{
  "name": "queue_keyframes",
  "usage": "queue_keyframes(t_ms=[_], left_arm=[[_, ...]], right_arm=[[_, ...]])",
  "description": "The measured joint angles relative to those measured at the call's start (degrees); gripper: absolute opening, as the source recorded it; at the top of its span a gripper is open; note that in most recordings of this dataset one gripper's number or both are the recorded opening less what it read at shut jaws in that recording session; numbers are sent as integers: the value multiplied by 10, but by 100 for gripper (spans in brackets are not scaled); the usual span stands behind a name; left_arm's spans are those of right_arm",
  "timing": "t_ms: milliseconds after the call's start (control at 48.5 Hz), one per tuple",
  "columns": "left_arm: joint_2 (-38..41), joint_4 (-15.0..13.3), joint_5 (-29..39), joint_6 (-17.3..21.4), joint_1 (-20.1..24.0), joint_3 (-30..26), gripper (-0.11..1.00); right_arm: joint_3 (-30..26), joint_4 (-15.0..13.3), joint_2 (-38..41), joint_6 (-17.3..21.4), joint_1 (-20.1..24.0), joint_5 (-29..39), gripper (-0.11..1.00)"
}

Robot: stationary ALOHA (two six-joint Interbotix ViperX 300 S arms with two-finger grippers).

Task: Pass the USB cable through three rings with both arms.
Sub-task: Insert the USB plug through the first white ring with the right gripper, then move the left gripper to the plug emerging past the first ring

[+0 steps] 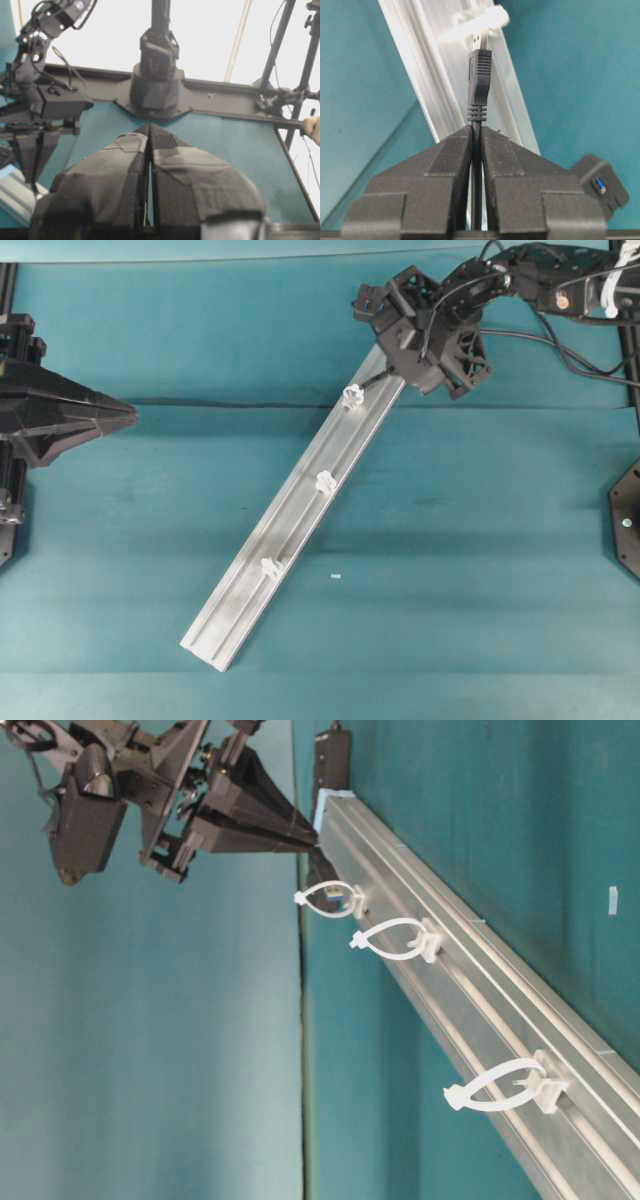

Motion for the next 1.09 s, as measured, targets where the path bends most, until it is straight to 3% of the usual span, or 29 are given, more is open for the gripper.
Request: queue_keyframes(t_ms=[495, 845, 1010, 1093], left_arm=[[29, 0, 1, -3, 1, 0, -1], [90, 0, 0, -40, 11, -8, 1], [117, 1, 6, -68, 40, -11, 11], [134, 0, 13, -89, 57, -12, 26]], right_arm=[[-3, 23, 11, 0, 29, -20, 10], [-2, 53, 11, 0, 33, -20, 10], [-3, 58, 11, 0, 34, -22, 10], [-4, 58, 11, 0, 35, -22, 10]])
